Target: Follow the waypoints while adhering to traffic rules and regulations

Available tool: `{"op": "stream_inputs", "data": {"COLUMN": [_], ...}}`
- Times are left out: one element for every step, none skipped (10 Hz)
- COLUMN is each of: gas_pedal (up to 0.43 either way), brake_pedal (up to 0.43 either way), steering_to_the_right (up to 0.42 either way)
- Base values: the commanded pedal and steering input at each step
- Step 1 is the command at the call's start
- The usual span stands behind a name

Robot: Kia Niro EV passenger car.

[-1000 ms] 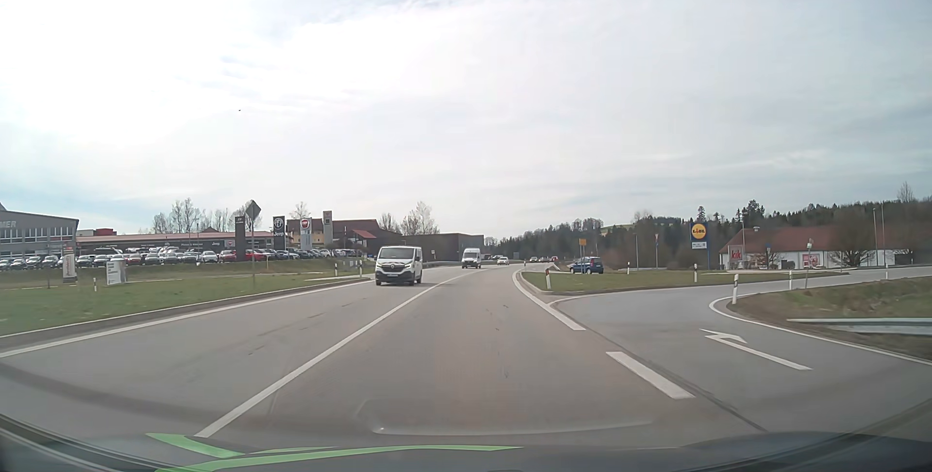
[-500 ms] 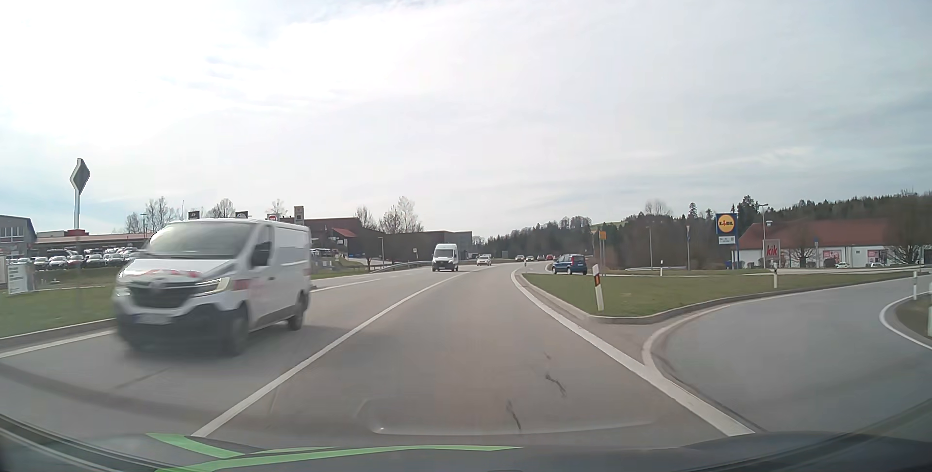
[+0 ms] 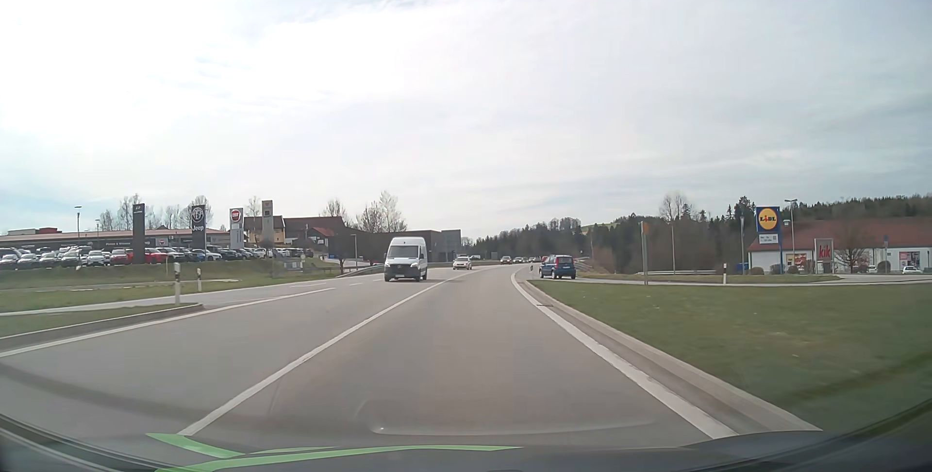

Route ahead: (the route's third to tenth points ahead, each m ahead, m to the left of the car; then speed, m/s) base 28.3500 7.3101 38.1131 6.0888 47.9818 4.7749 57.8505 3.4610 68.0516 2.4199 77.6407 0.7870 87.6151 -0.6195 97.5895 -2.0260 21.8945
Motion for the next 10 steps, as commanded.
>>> {"op": "stream_inputs", "data": {"gas_pedal": [0.087,0.087,0.087,0.087,0.087,0.087,0.087,0.087,0.087,0.087], "brake_pedal": [0.000,0.000,0.000,0.000,0.000,0.000,0.000,0.000,0.000,0.000], "steering_to_the_right": [0.007,0.008,0.007,0.008,0.008,0.007,0.008,0.008,0.009,0.009]}}
